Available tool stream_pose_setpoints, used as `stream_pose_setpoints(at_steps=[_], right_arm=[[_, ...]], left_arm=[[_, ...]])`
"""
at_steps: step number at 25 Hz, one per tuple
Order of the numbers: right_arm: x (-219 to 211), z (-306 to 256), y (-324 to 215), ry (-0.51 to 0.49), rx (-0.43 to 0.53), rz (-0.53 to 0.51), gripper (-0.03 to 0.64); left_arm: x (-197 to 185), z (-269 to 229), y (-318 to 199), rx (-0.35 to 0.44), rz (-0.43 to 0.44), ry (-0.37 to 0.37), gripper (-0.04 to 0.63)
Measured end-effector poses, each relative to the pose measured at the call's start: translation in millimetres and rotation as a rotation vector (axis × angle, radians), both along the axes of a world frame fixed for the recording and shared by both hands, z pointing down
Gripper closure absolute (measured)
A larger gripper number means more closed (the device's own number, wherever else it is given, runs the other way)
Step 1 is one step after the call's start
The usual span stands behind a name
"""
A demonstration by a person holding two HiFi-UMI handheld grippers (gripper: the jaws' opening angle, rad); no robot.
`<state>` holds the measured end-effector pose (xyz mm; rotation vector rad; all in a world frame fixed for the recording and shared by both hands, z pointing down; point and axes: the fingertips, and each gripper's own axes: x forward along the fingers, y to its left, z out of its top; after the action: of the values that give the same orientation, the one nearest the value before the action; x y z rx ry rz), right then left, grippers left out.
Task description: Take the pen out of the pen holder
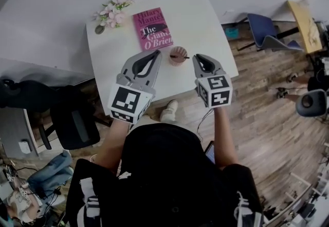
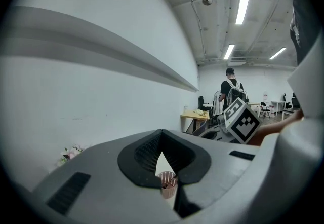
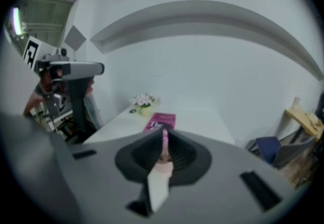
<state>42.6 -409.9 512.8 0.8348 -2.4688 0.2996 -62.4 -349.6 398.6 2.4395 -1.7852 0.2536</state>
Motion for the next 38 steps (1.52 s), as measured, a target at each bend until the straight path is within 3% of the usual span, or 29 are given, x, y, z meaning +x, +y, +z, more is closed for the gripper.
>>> stream_pose_setpoints(at_steps=[5,9,18,27,38], right_arm=[[-3,36,-6,0.039,-0.054,-0.064,0.577],[-12,62,-11,0.068,-0.102,-0.111,0.514],[-18,129,-19,0.174,-0.220,-0.085,0.469],[-19,152,-22,0.204,-0.280,0.002,0.472],[-20,152,-20,0.239,-0.263,0.060,0.551]], left_arm=[[2,12,0,-0.023,-0.043,-0.003,0.578],[-6,19,2,-0.044,-0.074,-0.009,0.578],[-30,24,8,-0.071,-0.097,-0.010,0.578],[-45,26,5,-0.094,-0.071,-0.020,0.578],[-55,25,-1,-0.082,-0.031,-0.005,0.578]])
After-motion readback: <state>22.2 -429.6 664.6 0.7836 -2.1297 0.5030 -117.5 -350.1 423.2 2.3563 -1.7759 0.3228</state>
